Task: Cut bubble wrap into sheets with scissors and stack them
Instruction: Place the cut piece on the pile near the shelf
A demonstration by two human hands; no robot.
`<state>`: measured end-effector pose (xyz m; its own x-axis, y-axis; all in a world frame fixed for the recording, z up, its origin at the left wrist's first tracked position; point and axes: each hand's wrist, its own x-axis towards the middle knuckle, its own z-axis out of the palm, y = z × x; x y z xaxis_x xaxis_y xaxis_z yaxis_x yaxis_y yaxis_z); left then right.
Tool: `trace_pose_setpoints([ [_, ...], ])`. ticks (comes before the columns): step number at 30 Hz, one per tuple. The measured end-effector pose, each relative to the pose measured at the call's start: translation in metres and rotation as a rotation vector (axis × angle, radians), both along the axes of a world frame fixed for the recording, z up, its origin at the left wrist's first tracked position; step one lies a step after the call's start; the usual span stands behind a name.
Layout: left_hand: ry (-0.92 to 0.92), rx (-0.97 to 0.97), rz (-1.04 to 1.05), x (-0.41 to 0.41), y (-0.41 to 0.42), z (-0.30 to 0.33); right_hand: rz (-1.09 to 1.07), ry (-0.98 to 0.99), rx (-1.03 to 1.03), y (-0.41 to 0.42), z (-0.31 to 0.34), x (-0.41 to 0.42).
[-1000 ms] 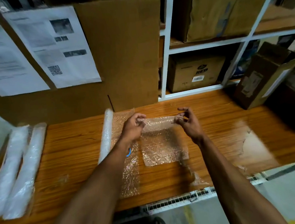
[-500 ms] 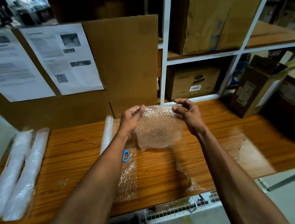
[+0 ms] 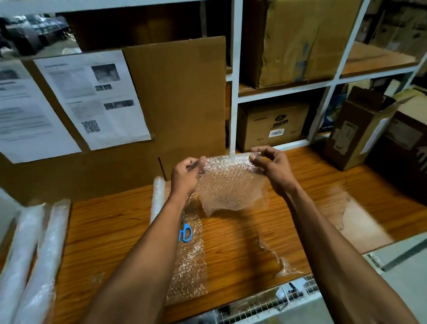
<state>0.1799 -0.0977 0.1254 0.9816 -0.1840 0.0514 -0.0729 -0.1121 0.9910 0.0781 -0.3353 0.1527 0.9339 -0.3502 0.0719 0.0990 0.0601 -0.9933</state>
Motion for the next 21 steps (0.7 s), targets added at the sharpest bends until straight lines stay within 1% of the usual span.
trace_pose_setpoints([
  [2, -0.012, -0.014, 0.008, 0.001, 0.006, 0.005, -0.011, 0.006, -0.007, 0.004, 0.002, 0.0],
  [5, 0.065, -0.13, -0.116, 0.001, 0.013, 0.008, -0.021, -0.001, 0.004, 0.01, 0.005, -0.001],
  [7, 0.084, -0.166, -0.12, -0.002, 0.015, 0.009, -0.025, -0.006, 0.012, 0.014, 0.006, -0.004],
  [11, 0.087, -0.229, -0.065, -0.007, 0.019, 0.006, -0.046, -0.013, 0.043, 0.021, 0.004, -0.01],
  [13, 0.141, -0.274, -0.116, -0.012, 0.02, 0.005, -0.059, -0.016, 0.049, 0.024, 0.002, -0.013],
  [16, 0.191, -0.253, -0.174, -0.019, 0.016, -0.002, -0.082, -0.024, 0.073, 0.025, -0.003, -0.019],
  [18, 0.203, -0.26, -0.141, -0.021, 0.012, -0.004, -0.081, -0.039, 0.103, 0.024, -0.004, -0.023],
  [20, 0.2, -0.252, -0.104, -0.02, 0.007, -0.004, -0.048, 0.011, 0.141, 0.018, -0.006, -0.029],
  [21, 0.192, -0.24, -0.09, -0.019, 0.004, -0.003, 0.005, 0.067, 0.152, 0.015, -0.006, -0.033],
])
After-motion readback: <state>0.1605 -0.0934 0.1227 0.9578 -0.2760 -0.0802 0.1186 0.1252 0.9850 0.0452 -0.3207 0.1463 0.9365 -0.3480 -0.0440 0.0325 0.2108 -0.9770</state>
